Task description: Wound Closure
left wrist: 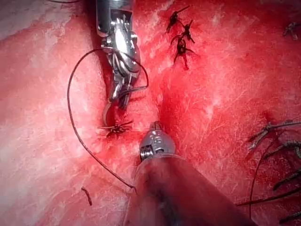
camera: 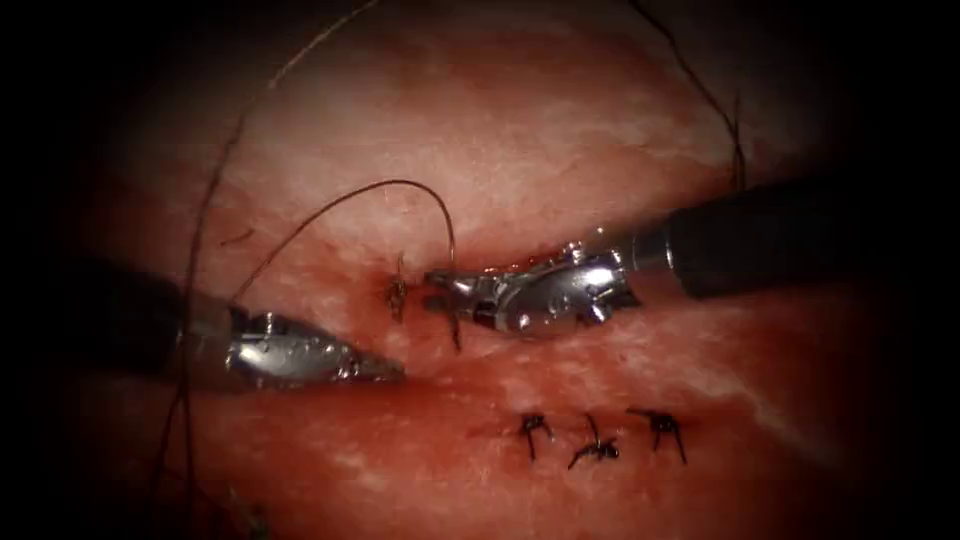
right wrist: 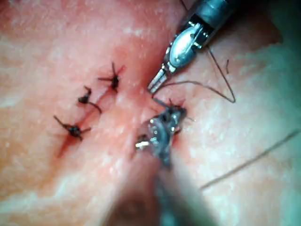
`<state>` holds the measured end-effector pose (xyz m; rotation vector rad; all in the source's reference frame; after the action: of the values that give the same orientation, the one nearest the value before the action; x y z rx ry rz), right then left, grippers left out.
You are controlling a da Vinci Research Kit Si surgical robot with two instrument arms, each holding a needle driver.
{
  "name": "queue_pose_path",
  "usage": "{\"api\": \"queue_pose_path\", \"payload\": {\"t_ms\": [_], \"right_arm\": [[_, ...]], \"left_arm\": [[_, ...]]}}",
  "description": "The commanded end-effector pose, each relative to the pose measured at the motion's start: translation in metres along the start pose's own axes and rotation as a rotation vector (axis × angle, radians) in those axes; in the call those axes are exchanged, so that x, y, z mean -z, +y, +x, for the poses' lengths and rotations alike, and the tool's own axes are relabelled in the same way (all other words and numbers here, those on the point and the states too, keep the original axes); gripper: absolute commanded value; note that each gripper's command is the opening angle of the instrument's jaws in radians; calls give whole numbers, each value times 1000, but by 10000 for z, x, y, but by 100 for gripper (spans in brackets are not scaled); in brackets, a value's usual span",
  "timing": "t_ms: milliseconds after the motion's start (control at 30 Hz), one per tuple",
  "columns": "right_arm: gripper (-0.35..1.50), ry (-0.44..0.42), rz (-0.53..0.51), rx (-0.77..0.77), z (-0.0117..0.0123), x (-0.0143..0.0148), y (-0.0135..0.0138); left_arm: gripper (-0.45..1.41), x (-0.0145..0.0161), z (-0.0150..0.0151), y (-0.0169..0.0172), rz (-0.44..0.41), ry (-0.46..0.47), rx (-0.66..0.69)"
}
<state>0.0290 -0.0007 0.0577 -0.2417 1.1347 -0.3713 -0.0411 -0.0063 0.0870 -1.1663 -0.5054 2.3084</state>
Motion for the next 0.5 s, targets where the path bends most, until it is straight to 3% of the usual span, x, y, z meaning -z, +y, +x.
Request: {"api": "queue_pose_path", "payload": {"t_ms": [33,167,500], "right_arm": [[-35,-13,16,-26,-8,-8,-17],[-35,-20,14,-47,-15,-9,-17],[-35,2,32,-57,4,-23,-14]], "left_arm": [[-45,-6,-6,7,-4,-2,3],[-45,-6,-5,6,-4,-2,3],[-45,-6,-5,7,-4,-2,3]]}}
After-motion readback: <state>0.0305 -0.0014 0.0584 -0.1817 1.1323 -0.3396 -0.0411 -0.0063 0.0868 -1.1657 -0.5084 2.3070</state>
